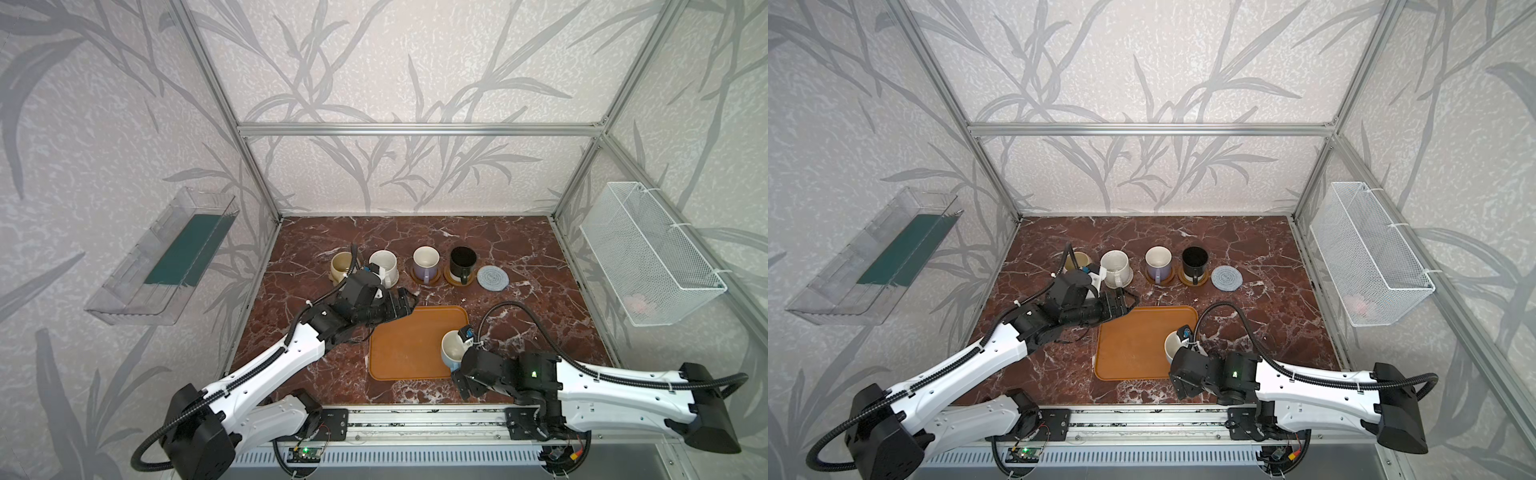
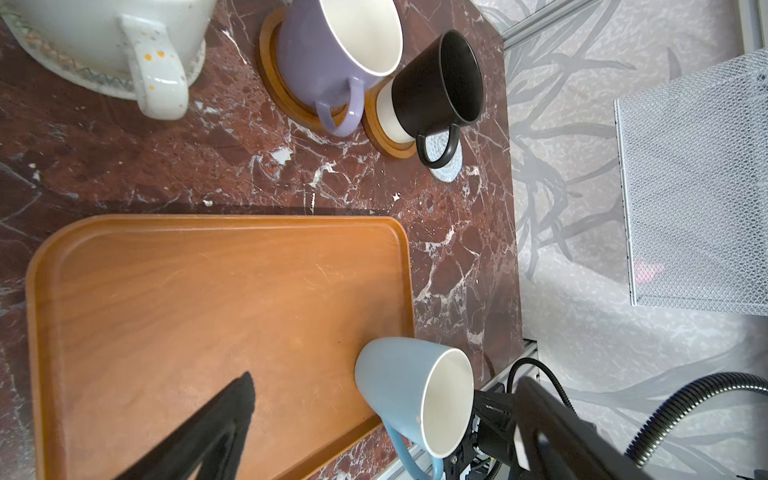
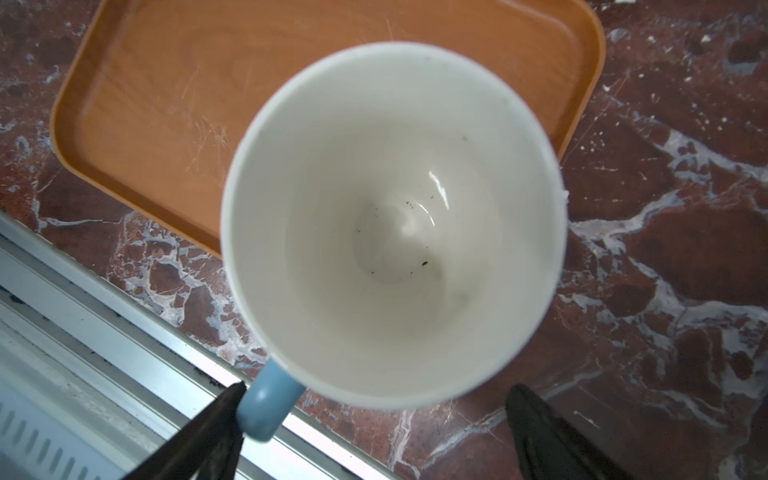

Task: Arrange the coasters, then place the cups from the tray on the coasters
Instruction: 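Close the right gripper on the rim of the white mug on the tray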

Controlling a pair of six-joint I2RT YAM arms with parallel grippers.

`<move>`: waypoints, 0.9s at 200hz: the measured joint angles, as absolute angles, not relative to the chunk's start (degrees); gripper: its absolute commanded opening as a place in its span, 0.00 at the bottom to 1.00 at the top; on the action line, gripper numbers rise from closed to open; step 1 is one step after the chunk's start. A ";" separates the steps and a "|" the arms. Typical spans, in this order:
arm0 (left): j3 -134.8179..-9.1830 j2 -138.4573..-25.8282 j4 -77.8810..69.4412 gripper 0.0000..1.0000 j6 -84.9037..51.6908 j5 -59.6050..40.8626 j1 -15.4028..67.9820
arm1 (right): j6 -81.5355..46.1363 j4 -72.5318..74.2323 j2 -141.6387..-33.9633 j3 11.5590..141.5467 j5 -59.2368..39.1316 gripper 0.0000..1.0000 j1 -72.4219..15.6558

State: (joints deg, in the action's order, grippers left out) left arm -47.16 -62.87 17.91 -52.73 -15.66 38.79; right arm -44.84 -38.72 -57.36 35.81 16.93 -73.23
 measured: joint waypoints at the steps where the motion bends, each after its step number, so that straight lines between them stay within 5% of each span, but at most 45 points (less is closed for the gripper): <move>1: -47.13 -62.87 17.91 0.99 -52.73 -15.66 38.81 | -44.88 -38.72 -57.41 35.81 16.95 0.93 -73.23; 90: -45.50 -65.17 15.94 0.99 -54.39 -15.27 41.65 | -46.46 -33.87 -60.23 33.87 19.73 0.61 -73.25; 180: -42.63 -66.78 12.29 0.99 -55.24 -15.31 41.89 | -45.39 -31.35 -64.01 32.97 21.58 0.45 -73.25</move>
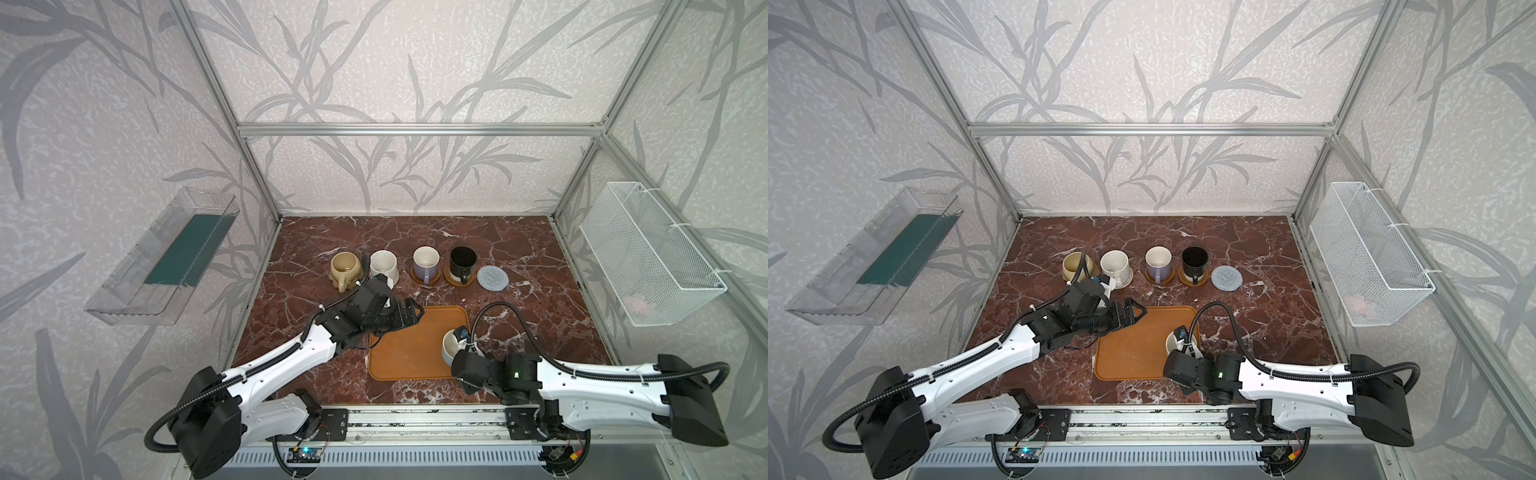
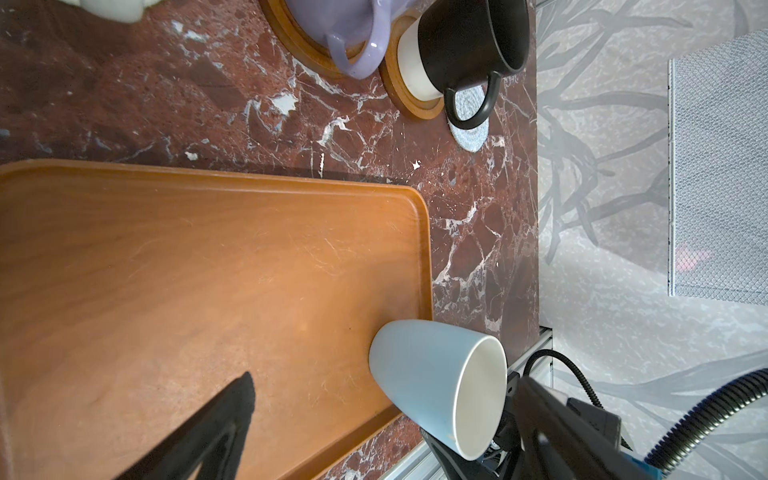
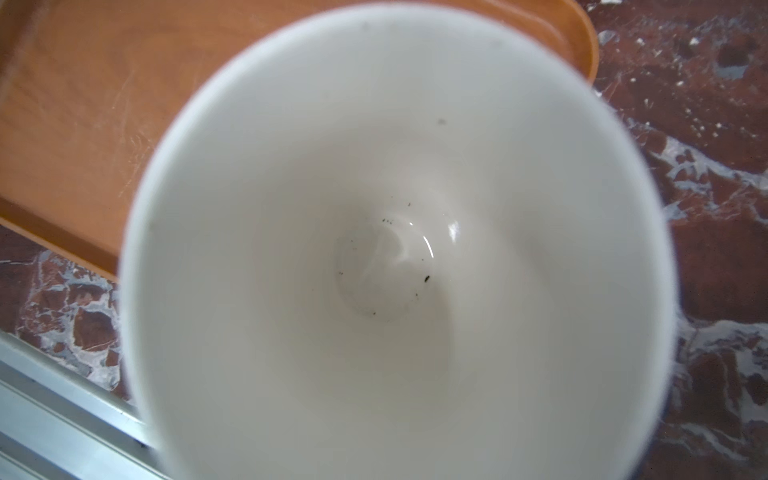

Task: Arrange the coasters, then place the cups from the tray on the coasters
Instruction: 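Close the right gripper on the rim of the white mug on the tray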

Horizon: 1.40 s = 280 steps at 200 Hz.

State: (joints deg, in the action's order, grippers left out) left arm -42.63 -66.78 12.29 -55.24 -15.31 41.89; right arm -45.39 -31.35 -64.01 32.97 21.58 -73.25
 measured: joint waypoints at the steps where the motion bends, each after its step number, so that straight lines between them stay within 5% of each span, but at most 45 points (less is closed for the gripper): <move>1: -42.63 -66.78 12.32 0.99 -55.24 -15.31 41.89 | -45.39 -31.35 -64.05 32.97 21.61 0.45 -73.25; 280: -41.63 -63.81 12.43 0.99 -54.83 -13.91 41.45 | -37.80 -32.12 -71.18 39.20 22.46 0.07 -73.25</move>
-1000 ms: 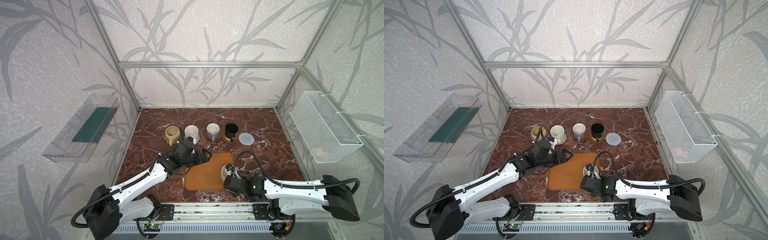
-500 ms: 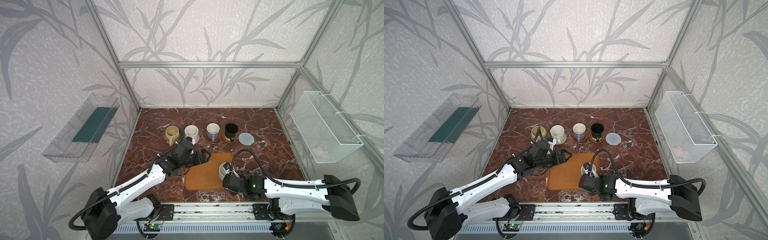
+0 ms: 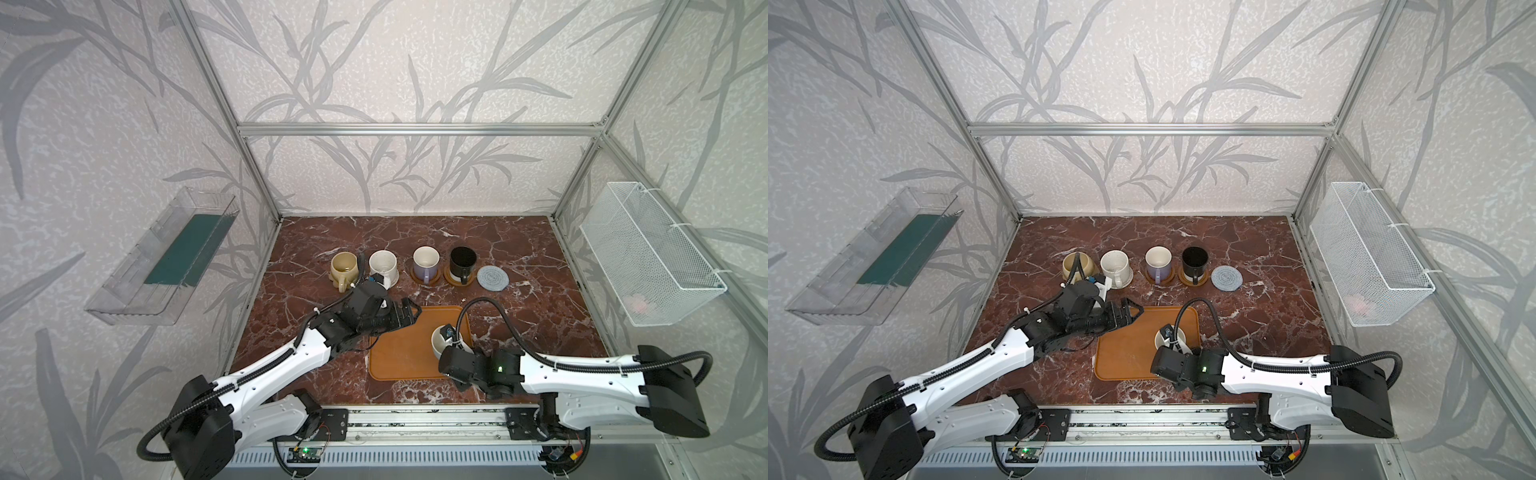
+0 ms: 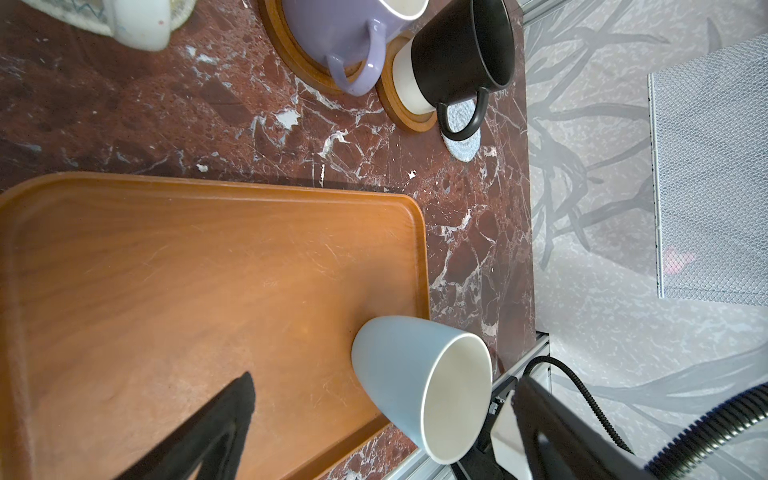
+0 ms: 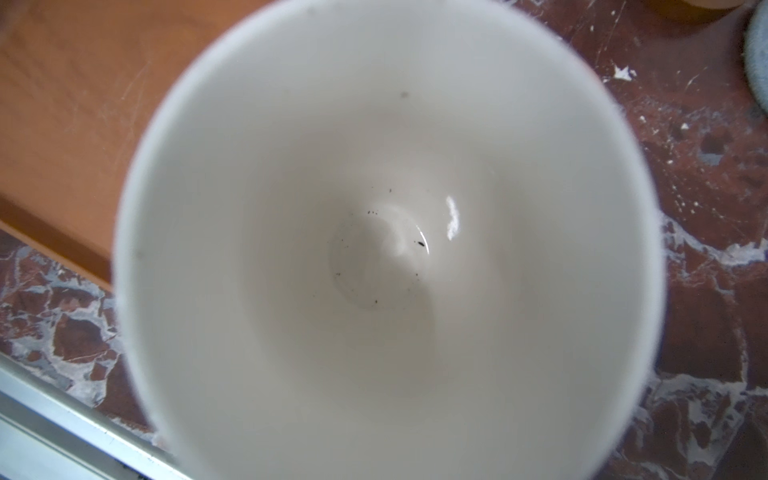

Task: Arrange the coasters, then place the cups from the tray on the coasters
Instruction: 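Close the right gripper on the rim of the white mug on the tray, then lift the white mug and carry it with the right gripper toward the grey coaster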

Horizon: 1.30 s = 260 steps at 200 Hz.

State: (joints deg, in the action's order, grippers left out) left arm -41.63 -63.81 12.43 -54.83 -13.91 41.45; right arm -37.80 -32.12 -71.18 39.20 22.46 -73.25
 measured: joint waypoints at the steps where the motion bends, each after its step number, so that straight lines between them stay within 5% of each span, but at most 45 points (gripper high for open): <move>1: -41.63 -63.81 12.43 0.99 -54.83 -13.96 41.45 | -37.80 -32.14 -71.18 39.24 22.41 0.07 -73.23; 143: -41.41 -54.52 9.47 0.99 -54.65 -16.49 40.49 | -37.39 -32.77 -67.40 42.85 23.07 0.00 -70.06; 260: -53.30 -61.54 10.81 0.99 -51.33 -19.18 40.45 | -29.87 -31.57 -62.39 45.30 20.80 0.00 -57.67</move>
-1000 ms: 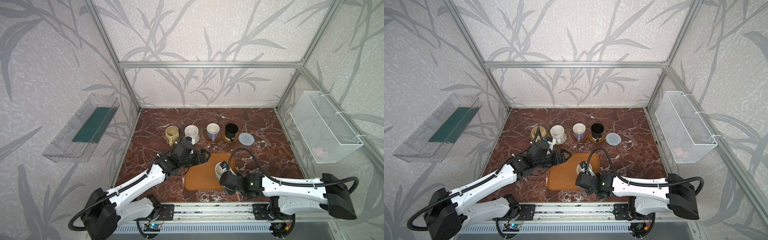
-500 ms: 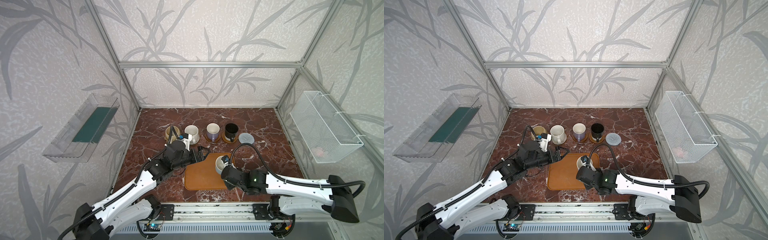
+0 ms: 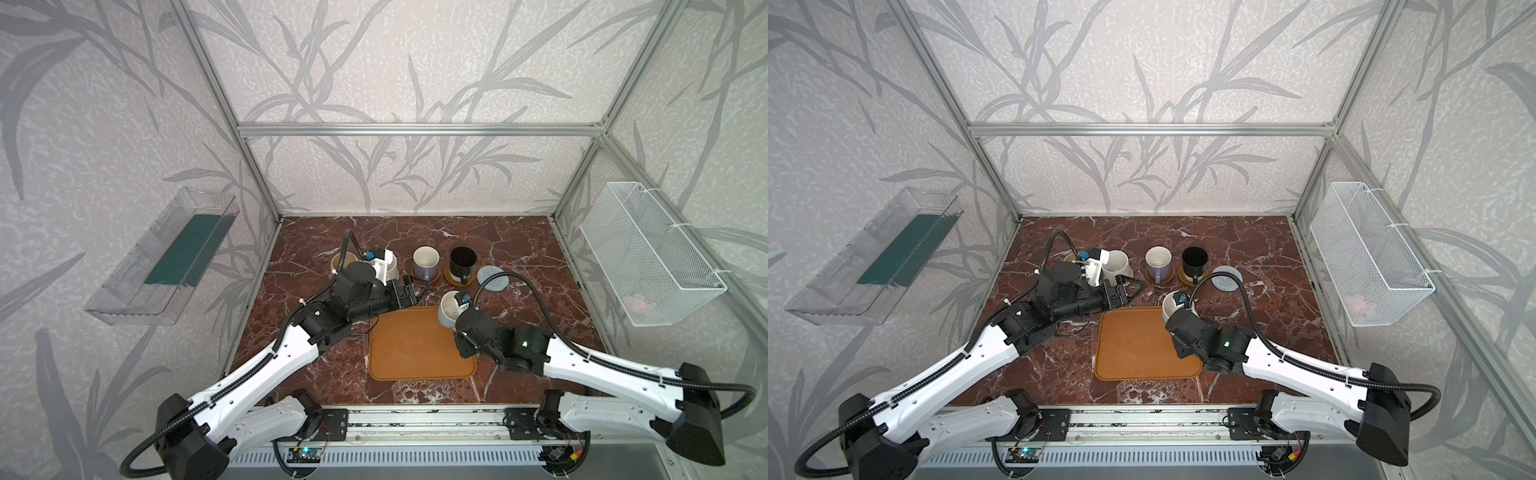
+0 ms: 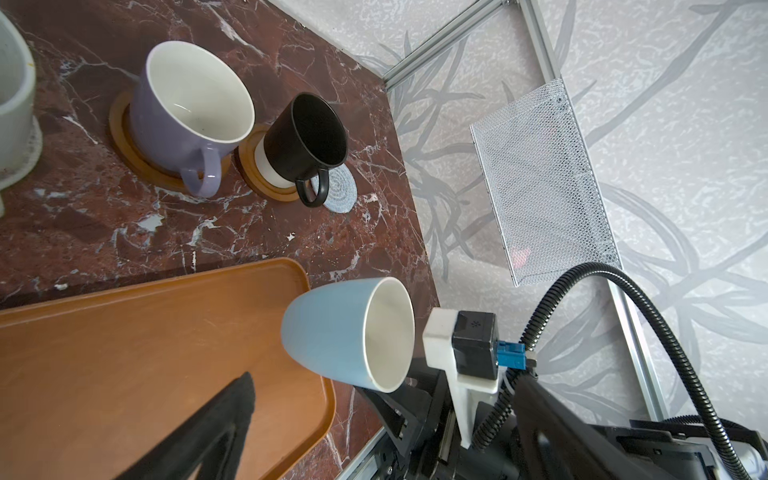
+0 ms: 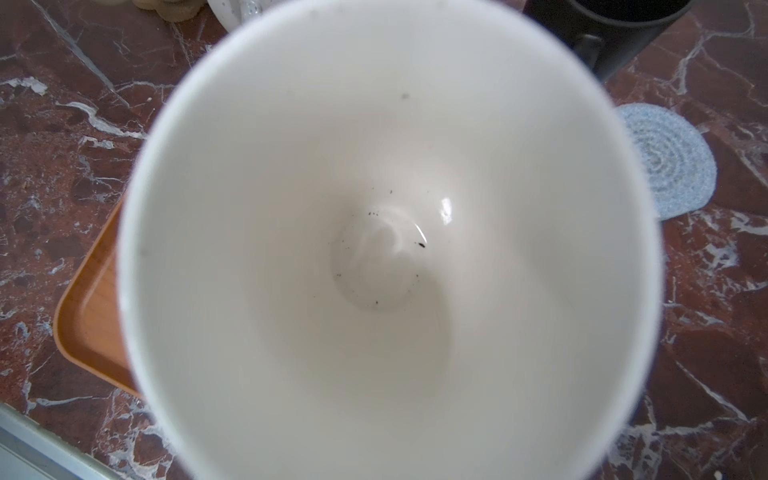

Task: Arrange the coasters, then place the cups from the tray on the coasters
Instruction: 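Lift the white mug and carry it with the right gripper toward the grey coaster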

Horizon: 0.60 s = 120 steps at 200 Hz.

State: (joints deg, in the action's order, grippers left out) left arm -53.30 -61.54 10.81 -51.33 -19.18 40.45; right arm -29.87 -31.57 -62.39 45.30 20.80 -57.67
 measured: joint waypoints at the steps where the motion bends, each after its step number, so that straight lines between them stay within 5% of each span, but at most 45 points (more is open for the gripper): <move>1: -53.36 -61.63 10.85 0.99 -51.27 -19.16 40.47 | -29.69 -31.57 -62.24 45.30 20.73 0.00 -57.39; 120: -70.67 -77.87 18.96 0.99 -45.91 -15.14 44.99 | -23.42 -34.87 -58.13 48.73 14.87 0.00 -39.92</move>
